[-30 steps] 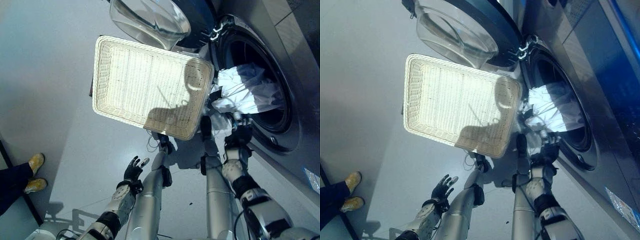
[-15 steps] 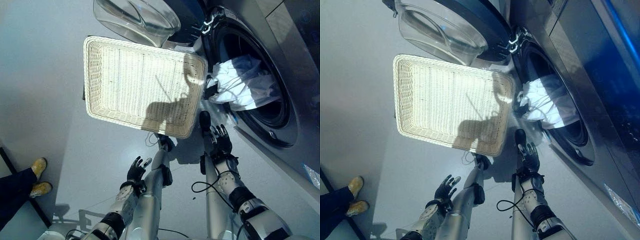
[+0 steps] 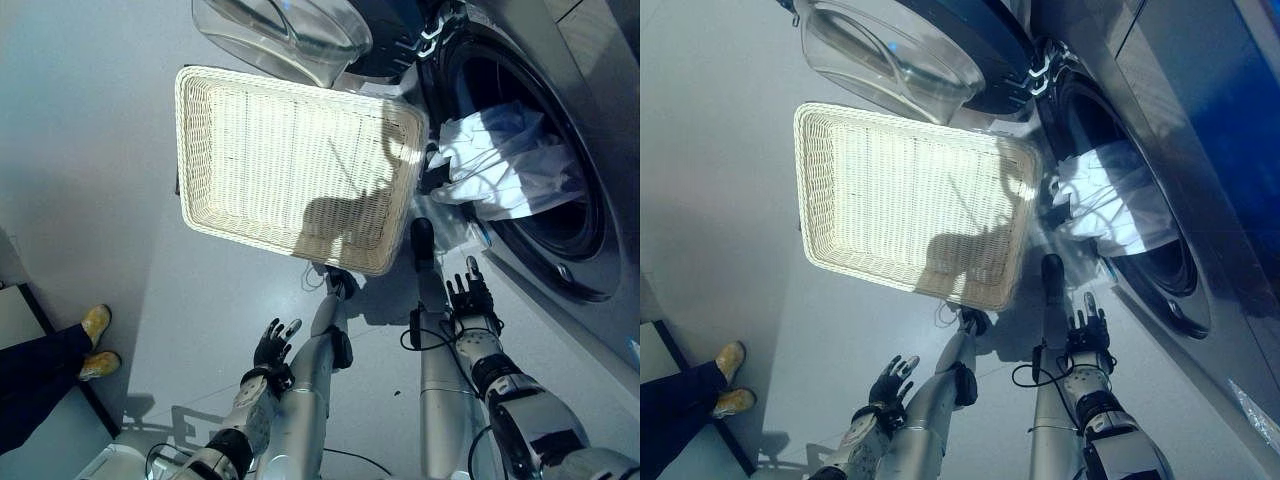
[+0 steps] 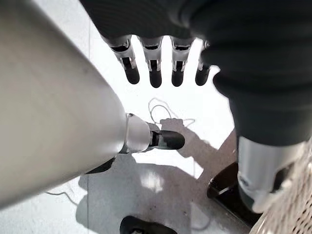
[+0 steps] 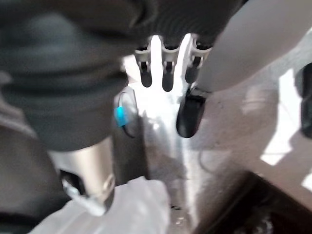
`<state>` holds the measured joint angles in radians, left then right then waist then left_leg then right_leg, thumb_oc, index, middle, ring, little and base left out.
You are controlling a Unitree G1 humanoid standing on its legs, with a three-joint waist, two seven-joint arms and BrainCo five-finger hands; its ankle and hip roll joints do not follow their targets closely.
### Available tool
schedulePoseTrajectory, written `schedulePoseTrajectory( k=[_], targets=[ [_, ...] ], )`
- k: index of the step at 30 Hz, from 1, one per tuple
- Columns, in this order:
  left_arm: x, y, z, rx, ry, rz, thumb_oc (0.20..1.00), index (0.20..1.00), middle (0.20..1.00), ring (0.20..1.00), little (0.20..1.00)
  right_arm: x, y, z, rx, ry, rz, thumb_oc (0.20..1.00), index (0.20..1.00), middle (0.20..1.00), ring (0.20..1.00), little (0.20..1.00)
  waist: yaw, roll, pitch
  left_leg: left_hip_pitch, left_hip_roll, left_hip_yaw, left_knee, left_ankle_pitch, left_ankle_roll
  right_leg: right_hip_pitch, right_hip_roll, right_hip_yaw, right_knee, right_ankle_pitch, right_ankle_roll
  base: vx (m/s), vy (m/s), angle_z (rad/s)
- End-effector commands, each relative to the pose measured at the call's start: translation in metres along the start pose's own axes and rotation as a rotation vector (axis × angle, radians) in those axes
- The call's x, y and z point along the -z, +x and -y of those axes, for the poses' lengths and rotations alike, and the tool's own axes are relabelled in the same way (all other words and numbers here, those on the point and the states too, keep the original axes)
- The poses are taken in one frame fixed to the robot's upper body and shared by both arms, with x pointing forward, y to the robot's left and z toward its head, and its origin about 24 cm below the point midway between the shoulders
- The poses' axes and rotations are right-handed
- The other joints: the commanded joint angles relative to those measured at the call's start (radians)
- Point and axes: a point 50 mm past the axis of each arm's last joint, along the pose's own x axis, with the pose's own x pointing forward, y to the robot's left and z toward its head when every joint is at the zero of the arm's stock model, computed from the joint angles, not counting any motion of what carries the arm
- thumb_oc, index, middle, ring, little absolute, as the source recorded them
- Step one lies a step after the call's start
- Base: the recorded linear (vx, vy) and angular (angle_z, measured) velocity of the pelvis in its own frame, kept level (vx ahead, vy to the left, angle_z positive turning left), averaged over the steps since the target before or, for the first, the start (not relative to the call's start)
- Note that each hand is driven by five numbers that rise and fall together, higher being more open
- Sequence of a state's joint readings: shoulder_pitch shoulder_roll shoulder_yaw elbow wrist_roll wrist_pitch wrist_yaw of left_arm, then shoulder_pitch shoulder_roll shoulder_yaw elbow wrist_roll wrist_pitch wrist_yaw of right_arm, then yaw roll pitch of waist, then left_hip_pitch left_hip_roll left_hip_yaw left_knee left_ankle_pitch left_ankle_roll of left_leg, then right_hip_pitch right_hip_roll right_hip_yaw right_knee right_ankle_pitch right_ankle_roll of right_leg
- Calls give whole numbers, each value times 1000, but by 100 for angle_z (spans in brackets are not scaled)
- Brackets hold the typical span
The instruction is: Put the clothes into the washing machine.
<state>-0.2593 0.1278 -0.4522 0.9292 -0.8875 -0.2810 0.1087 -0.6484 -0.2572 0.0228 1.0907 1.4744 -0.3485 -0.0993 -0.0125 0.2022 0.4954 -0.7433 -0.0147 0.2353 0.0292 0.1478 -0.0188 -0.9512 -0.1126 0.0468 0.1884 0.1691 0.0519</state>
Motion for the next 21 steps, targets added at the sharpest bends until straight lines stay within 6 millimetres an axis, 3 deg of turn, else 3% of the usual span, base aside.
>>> schedulePoseTrajectory(
  k=[1, 5, 6, 14, 16, 19, 20, 21],
  targets=[
    [4, -2, 17, 41, -29, 5, 1000, 1000, 1000, 1000, 1000, -32, 8, -15, 4, -43, 117, 1000, 1000, 1000, 1000, 1000, -13, 151, 25, -122, -43, -63, 118, -13, -38, -40, 54, -78, 138, -153, 1, 14, -63, 11],
    [0, -2, 23, 65, -24, 25, 1000, 1000, 1000, 1000, 1000, -53, 13, -37, -21, -91, 176, 1000, 1000, 1000, 1000, 1000, 3, 163, 25, -157, -38, -70, 131, -12, -41, -79, 52, -82, 176, -169, 0, 20, -63, 16],
    [-3, -2, 27, 80, -18, 38, 1000, 1000, 1000, 1000, 1000, -64, 15, -52, -50, -171, 216, 1000, 1000, 1000, 1000, 1000, 14, 170, 25, -181, -37, -75, 138, -10, -42, -107, 50, -87, 190, -171, -1, 24, -71, 14],
    [-16, -1, 33, 122, 10, 62, 1000, 1000, 1000, 1000, 1000, -96, 12, -115, -238, -444, 332, 1000, 1000, 1000, 1000, 1000, 48, 188, 25, -260, -29, -87, 148, -9, -42, -197, 43, -104, 211, -169, -5, 14, -64, 10],
    [-18, -2, 33, 127, 16, 63, 1000, 1000, 1000, 1000, 1000, -104, 8, -130, -306, -436, 384, 1000, 1000, 1000, 1000, 1000, 54, 188, 25, -273, -27, -90, 150, -9, -43, -210, 42, -108, 210, -167, -5, 7, -25, 3],
    [-18, -2, 33, 128, 18, 65, 1000, 1000, 1000, 1000, 1000, -107, 6, -136, -330, -422, 395, 1000, 1000, 1000, 1000, 1000, 55, 188, 25, -275, -28, -91, 148, -9, -43, -213, 43, -109, 209, -166, -5, 2, -9, 4],
    [-20, -3, 33, 130, 18, 70, 1000, 1000, 1000, 1000, 1000, -115, 0, -154, -404, -359, 429, 1000, 1000, 1000, 1000, 1000, 58, 187, 25, -276, -27, -91, 140, -9, -45, -216, 45, -113, 205, -166, -4, 2, -2, 8],
    [-20, -3, 33, 131, 18, 71, 1000, 1000, 1000, 1000, 1000, -116, -1, -158, -421, -340, 432, 1000, 1000, 1000, 1000, 1000, 59, 187, 25, -276, -27, -91, 138, -9, -45, -217, 45, -114, 204, -167, -4, 2, 7, 10]
  ],
)
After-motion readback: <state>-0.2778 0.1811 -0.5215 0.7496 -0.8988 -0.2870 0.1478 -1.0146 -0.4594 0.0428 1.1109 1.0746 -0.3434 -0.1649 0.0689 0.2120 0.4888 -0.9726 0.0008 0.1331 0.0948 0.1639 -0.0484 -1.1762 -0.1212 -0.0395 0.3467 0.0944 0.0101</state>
